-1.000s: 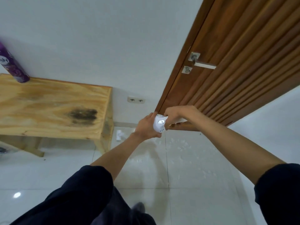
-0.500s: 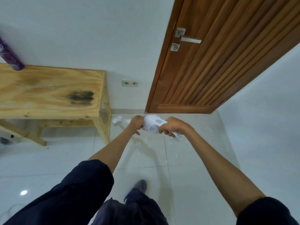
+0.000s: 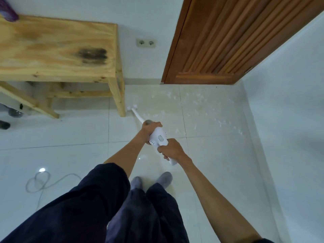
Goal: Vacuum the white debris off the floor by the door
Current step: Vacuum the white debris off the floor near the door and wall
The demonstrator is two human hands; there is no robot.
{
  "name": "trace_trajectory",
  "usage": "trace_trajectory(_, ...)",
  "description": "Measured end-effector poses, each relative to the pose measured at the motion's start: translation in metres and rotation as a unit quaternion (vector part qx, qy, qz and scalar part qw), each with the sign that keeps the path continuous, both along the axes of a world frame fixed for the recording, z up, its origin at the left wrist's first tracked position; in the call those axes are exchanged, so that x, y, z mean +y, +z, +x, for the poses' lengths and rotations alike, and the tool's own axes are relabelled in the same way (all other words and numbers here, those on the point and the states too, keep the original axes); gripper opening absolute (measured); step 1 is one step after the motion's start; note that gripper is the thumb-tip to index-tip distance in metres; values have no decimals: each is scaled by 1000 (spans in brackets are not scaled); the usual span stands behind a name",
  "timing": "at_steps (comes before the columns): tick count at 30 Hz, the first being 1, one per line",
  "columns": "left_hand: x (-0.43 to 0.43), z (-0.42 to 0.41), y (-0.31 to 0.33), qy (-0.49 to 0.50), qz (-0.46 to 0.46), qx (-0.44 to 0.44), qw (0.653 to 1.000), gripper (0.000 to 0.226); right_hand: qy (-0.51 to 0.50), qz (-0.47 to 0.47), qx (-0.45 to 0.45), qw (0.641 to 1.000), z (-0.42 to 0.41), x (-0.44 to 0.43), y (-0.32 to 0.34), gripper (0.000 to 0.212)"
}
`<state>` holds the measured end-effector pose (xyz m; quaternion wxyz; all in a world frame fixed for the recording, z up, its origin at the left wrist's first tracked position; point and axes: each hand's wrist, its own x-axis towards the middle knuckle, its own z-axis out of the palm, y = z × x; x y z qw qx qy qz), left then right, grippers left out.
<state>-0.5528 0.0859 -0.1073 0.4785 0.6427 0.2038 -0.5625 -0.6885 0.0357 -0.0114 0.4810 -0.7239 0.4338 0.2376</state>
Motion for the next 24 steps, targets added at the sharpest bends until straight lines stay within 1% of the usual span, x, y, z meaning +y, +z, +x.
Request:
trace_trajectory(2,11,-13,-14,10,-6,-20,1000,66,65,-74,22,995,-10,12,-10,31)
trace_trajectory(3,15,-20,-28,14,-12,-35,999,67,92,-123,22,988,-16,17,-15,46)
trace_trajectory(4,18,-23,-43,9,-10,-46,999,73,110,-156,10,982,-20,22,-18,62)
trace_trajectory(6,26,-38,-60,12,-6,-40,999,82,150,-164,-14,975,-34,30,-22,89)
trace_trajectory(7,29,-44,-65,16,1,-26,1000,81,168,-143,-20,975,-40,33,-24,96)
trace_trajectory(9,38,-56,-51,24,20,6,1000,77,181,-80,-12,980,-49,35,-27,100)
trace_trajectory(11,45,-64,-49,33,18,23,999,85,194,-39,2,980,-56,37,-32,100)
trace_trajectory(13,50,-69,-53,45,12,37,998,93,217,-42,9,975,-60,40,-35,101)
trace_trajectory(18,62,-82,-51,69,-8,56,996,83,262,-91,7,961,-69,51,-43,104)
trace_trajectory(20,64,-86,-48,81,-17,52,995,73,277,-97,5,956,-70,54,-45,104)
trace_trajectory(22,64,-89,-45,97,-19,22,995,51,299,-114,-7,947,-73,56,-47,104)
trace_trajectory(23,63,-89,-45,89,-20,1,996,43,316,-133,-15,939,-74,56,-49,104)
trace_trajectory(24,62,-89,-45,68,-25,-21,997,41,337,-157,-19,928,-75,57,-51,103)
